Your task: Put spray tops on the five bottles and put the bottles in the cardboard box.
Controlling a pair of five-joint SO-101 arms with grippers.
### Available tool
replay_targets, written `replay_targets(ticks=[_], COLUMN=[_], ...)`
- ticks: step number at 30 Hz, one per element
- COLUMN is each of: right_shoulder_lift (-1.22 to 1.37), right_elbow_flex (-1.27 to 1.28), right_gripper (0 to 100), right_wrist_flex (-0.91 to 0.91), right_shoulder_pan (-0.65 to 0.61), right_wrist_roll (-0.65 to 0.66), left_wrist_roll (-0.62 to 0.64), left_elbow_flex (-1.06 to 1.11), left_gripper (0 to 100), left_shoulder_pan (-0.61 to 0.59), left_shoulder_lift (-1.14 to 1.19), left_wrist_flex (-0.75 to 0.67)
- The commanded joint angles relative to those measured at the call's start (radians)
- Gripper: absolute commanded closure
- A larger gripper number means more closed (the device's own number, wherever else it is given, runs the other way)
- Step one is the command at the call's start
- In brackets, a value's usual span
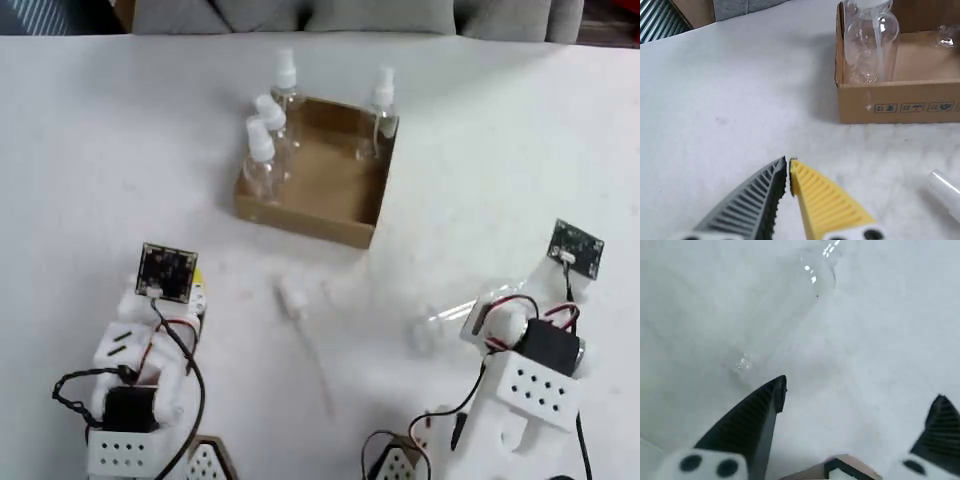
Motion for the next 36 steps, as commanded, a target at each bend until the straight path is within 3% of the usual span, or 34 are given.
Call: replay_targets(ticks=[1,4,7,23,36], right_shoulder_lift=[-0.001,0.027,0.082,0.409,0.556], right_elbow_flex=[-0.044,-0.04,0.005,0.014,0.017], right_gripper=[67.6,73.5,72.8,69.7,69.5], right_wrist_flex=[-0.035,-0.128,-0.228,-0.657,-0.771], right_shoulder_pan=[-0.064,-0.124,-0.163,-0.076,-0.047], right_wrist_roll=[-0.115,-0.196,-0.264,-0.43,-0.512], left_wrist_roll=[-0.009,-0.009,-0.009,-0.009,-0.009], left_elbow_flex=[-0.002,-0.002,-0.002,-0.002,-0.002], left_gripper=[98,98,98,98,98], left_shoulder_pan=[-0.007,-0.005,-0.004,-0.002,-0.002], left_shoulder_lift=[-0.008,-0.008,-0.008,-0.008,-0.008], left_wrist_flex=[0.006,0.006,0.006,0.006,0.006])
